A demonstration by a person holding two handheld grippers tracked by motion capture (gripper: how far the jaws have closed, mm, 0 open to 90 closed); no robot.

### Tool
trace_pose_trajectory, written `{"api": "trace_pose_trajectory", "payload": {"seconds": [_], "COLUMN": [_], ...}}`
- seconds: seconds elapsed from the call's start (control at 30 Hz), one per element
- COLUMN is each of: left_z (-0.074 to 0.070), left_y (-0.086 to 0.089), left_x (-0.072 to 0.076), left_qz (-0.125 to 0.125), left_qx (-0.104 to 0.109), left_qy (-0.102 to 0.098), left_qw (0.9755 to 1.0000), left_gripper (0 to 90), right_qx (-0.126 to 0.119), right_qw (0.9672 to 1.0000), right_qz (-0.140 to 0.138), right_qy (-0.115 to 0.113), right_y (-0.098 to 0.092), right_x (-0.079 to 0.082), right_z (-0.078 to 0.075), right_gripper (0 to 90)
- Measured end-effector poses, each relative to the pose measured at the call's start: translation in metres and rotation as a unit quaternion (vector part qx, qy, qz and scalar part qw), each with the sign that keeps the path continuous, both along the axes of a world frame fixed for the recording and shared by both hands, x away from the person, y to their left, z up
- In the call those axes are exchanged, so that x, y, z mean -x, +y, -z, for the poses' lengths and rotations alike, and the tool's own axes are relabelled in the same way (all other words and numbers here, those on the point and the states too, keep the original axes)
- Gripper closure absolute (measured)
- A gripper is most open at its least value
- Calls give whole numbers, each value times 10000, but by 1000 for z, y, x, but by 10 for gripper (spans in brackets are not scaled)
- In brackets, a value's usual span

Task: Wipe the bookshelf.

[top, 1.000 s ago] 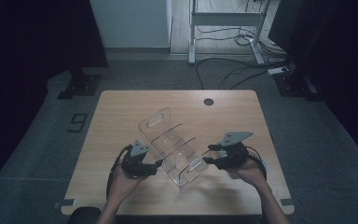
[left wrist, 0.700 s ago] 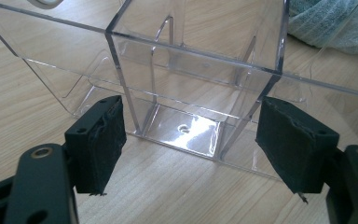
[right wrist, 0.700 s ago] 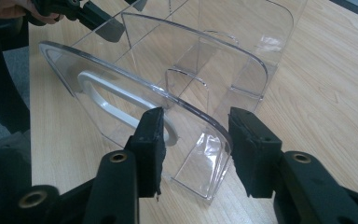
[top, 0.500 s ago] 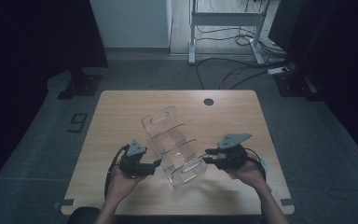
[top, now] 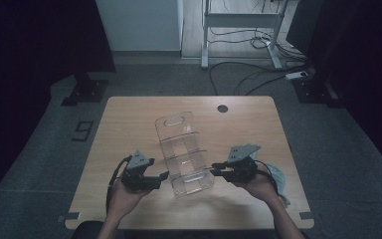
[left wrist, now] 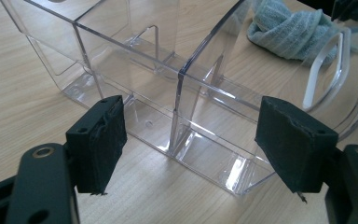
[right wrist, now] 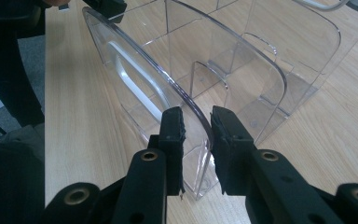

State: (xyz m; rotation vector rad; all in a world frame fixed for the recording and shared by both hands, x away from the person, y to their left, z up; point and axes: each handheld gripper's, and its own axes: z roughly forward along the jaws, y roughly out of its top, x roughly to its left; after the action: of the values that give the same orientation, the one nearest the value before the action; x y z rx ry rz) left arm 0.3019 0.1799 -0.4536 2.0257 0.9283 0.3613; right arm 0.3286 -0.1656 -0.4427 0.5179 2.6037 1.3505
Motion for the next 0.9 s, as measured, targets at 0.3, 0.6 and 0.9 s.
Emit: {"api": "trace_pose_trajectory", "payload": {"seconds": [0.3,0.6,0.9], "left_z": [3,1,-10], "left_y": [0,5,16], "left_x": [-6,-6,1], "left_qz": [-216,-247,-85], "left_qx": [113,100,159], "left_qy": [-73,-58,-152], "left_qw": [9997,9996,9997], "left_gripper": [264,267,246], "right_qx": [9,-5,-17], "right_qw": [9999,9995,10000], "right_qz": [-103,-298,-8], "right_qy": [38,75,30], "right_y": [-1,4,6], "right_x": [3,5,3], "right_z": [-1,0,0], "right_gripper": [775,819,819]}}
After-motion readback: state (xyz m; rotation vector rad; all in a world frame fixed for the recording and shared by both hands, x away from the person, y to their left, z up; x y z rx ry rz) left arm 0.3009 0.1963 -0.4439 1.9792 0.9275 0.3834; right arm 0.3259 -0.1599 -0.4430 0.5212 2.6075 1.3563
